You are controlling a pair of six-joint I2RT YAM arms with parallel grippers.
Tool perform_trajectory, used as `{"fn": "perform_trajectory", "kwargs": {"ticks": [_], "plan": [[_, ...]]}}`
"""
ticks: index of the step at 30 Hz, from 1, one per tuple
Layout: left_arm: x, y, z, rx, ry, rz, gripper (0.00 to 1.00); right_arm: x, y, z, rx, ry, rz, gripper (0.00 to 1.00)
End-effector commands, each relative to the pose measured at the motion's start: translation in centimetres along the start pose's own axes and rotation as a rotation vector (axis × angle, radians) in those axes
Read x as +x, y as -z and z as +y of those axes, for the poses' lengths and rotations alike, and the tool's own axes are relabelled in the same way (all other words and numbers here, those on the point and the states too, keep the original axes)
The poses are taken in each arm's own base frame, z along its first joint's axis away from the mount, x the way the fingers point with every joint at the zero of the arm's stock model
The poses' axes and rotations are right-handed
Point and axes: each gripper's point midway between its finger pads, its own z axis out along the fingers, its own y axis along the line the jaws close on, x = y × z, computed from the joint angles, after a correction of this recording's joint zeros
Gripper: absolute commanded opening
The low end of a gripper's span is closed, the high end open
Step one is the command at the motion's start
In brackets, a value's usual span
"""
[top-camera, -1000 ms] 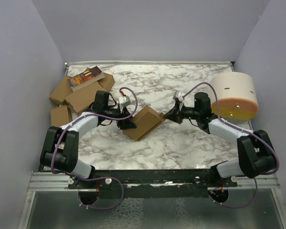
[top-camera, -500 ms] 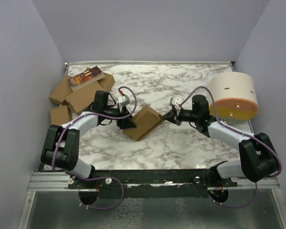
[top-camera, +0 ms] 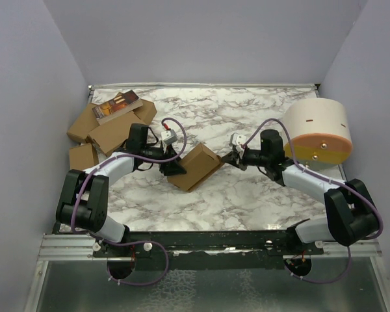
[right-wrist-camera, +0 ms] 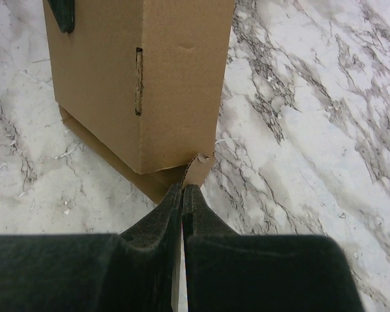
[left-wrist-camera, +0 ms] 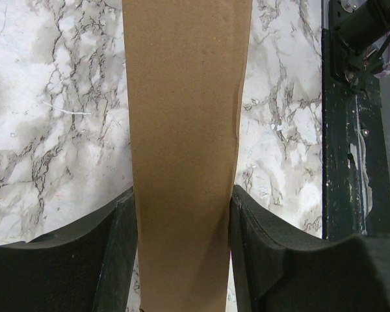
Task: Fold the paper box
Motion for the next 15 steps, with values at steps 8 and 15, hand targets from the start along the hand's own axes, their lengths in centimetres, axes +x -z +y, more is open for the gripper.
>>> {"fn": "perform_trajectory", "kwargs": {"ticks": [8,15], "plan": [[2.68,-0.06,0.01,0.003,0.074,0.039,0.13,2.38,-0.16,1.25,-0.043,0.003,0.086,0.01],[2.80,-0.06,0.15,-0.001,0.079,0.040,0.13,2.38,-0.30,1.22,-0.039,0.064,0.102,0.01]]}}
